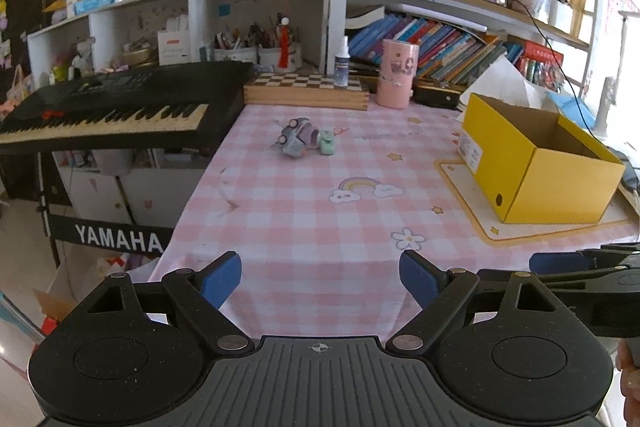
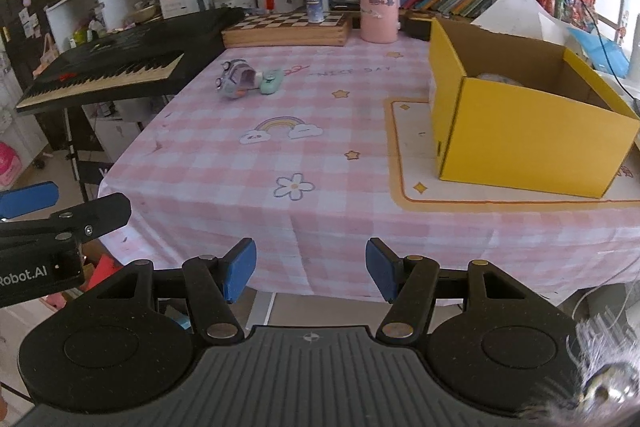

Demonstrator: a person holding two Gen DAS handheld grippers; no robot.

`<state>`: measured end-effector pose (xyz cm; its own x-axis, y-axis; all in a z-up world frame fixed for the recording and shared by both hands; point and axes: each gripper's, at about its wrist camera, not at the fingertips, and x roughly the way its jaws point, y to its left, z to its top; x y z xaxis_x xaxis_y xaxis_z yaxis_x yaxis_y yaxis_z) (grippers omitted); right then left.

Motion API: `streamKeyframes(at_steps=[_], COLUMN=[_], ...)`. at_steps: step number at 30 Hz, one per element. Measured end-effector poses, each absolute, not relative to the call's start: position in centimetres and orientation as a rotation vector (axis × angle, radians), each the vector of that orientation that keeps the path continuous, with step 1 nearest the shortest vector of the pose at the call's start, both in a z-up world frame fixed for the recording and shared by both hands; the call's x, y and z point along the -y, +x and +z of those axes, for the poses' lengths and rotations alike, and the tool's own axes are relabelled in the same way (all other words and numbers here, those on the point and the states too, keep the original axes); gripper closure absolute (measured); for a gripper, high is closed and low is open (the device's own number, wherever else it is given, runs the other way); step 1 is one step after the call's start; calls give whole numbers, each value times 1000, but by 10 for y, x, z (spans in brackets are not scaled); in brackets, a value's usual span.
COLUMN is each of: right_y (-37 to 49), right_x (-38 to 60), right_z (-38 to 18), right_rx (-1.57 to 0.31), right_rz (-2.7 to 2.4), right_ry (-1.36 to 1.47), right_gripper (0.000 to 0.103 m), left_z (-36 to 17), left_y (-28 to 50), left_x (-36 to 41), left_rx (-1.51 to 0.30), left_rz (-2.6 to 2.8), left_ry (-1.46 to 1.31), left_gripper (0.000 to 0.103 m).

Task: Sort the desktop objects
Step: 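Withdraw both open tools from the yellow box toward the toy car and stapler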

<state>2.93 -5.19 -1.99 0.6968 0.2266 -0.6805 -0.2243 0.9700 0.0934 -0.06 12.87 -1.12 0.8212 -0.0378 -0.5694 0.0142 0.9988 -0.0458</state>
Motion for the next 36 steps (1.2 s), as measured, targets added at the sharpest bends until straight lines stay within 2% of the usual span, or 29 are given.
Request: streamKeyframes(at_steps=[16,30,32,36], right_y=[58,137,150,178], right_x=[36,32,33,38], right_z=[-18,-22,-20,-15], right_rx=[-721,-738,-729,-707], right_rz=[301,336,334,331], right_ry=[-3,14,25,54], right_gripper=[44,45,45,45], left_z=[-13,-15,-14,-13], left_y=[22,86,99,126], left_x=[-135,-140,-140,-142], left_rx=[-621,-647,-652,-645], left_rz=[-2,50,55,82], left_ry=[-38,-64,-64,-82], left_gripper=[14,16,21,21])
